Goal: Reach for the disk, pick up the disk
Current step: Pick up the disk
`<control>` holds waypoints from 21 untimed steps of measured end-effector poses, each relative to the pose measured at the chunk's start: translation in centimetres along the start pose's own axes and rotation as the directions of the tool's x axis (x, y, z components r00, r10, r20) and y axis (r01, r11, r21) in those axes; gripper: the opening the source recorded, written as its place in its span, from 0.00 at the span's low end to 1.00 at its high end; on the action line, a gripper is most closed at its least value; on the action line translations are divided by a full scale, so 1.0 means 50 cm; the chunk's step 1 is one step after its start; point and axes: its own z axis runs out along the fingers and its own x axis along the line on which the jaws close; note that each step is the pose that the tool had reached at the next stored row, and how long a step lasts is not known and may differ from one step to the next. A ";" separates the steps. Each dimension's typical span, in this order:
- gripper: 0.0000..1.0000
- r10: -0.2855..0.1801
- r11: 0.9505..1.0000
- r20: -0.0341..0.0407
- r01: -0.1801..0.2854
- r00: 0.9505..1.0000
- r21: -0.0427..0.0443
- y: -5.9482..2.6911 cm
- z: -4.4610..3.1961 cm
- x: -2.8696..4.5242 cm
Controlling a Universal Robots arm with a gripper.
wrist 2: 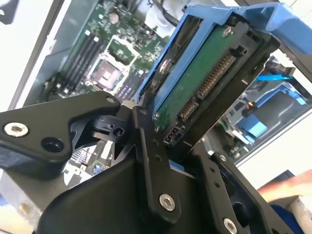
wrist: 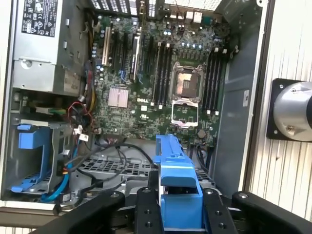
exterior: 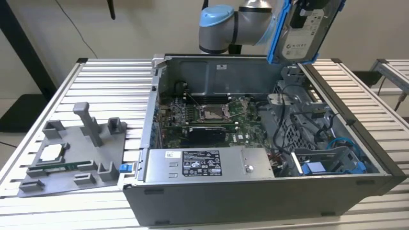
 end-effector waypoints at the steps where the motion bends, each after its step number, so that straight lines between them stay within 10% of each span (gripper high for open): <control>1: 0.00 0.000 1.000 -0.003 0.000 1.000 0.000 0.000 0.000 0.003; 21: 0.00 0.000 1.000 -0.008 0.000 1.000 -0.001 0.010 0.005 0.127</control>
